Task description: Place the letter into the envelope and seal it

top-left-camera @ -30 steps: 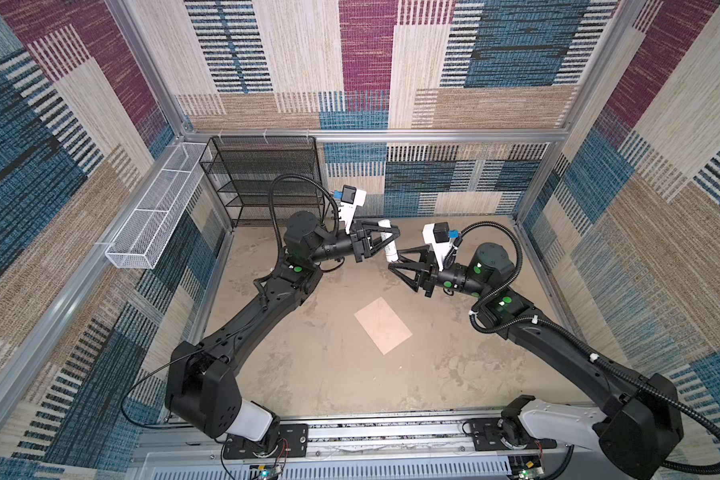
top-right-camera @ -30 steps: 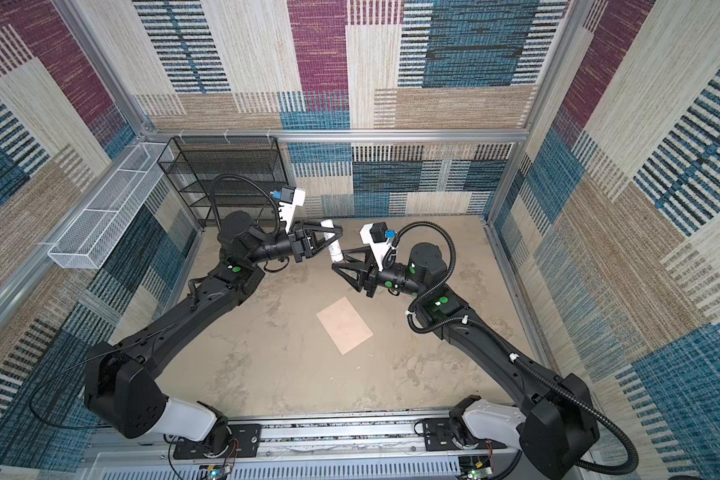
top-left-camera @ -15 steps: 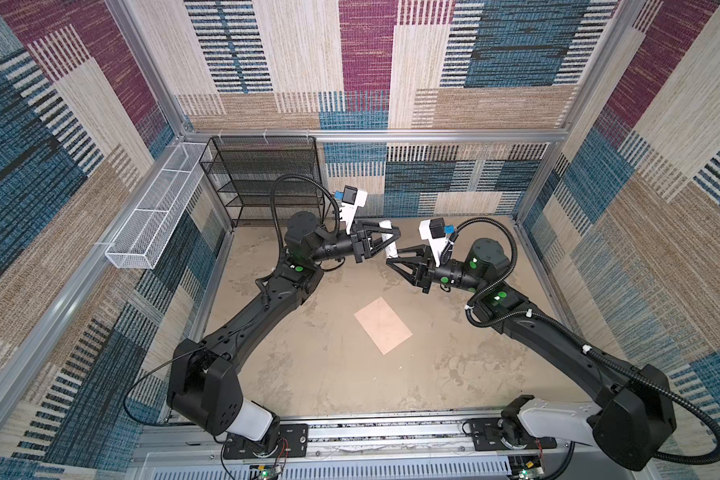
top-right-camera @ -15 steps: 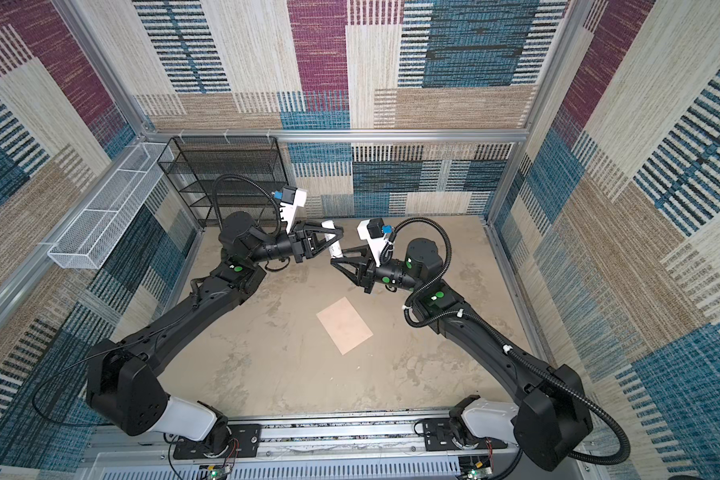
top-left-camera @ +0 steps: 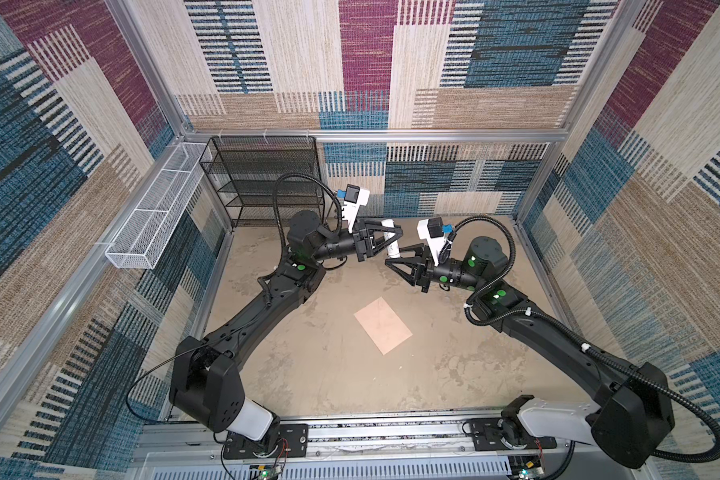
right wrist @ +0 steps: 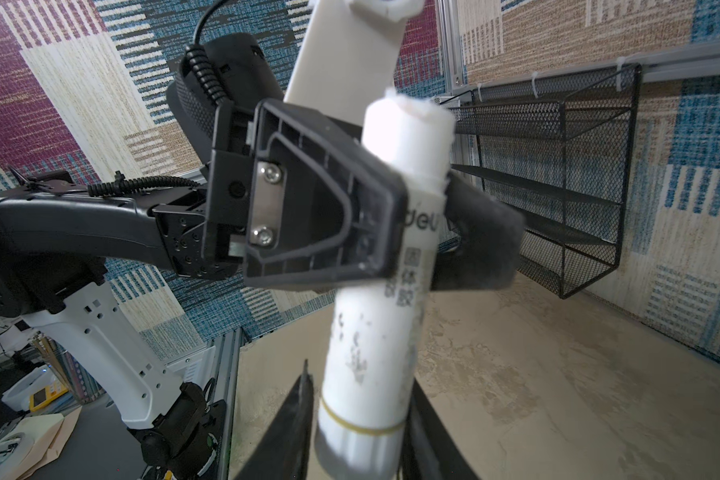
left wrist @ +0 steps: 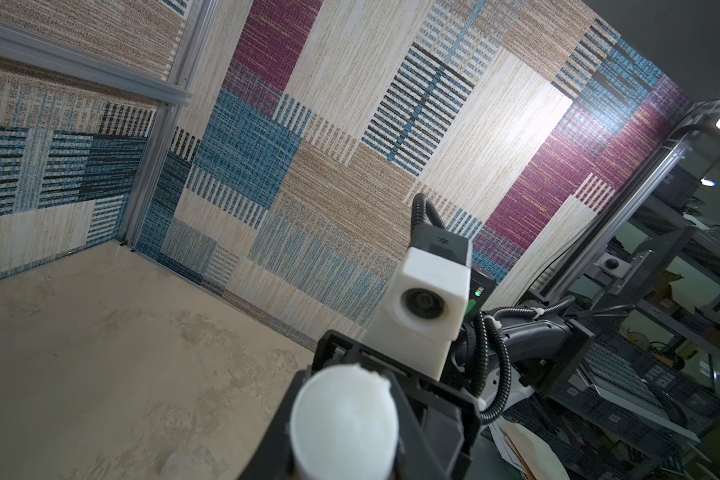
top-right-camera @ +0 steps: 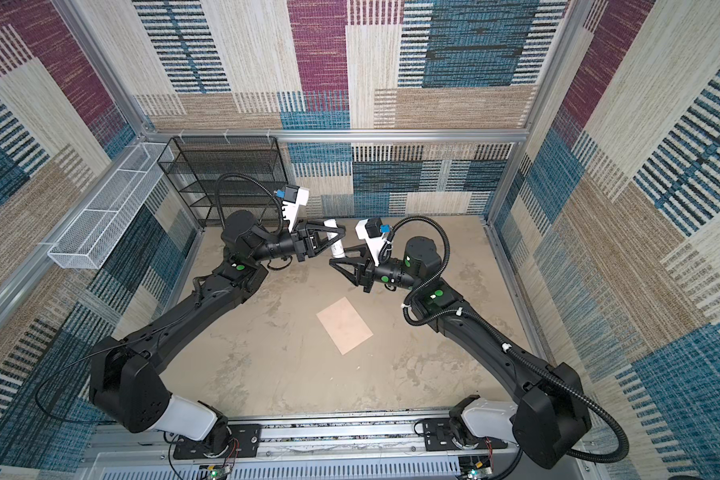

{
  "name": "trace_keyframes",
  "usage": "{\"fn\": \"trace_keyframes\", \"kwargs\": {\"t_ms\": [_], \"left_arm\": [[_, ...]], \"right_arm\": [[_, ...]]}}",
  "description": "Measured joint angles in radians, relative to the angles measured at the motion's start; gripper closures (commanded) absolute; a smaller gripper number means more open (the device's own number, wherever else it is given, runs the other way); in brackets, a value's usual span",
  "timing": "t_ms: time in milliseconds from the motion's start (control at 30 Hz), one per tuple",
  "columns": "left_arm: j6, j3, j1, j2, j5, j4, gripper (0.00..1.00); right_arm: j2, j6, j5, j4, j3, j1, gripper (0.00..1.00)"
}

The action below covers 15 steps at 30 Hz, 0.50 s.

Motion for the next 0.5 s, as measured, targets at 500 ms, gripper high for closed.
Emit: {"fn": "trace_keyframes", "kwargs": {"t_ms": [500], "left_arm": [[0.05, 0.002, -0.003, 0.002, -0.007, -0.039, 1.0]], "right_arm": [[0.024, 0.006, 0.001, -0.03, 0.018, -0.002, 0.83]]}}
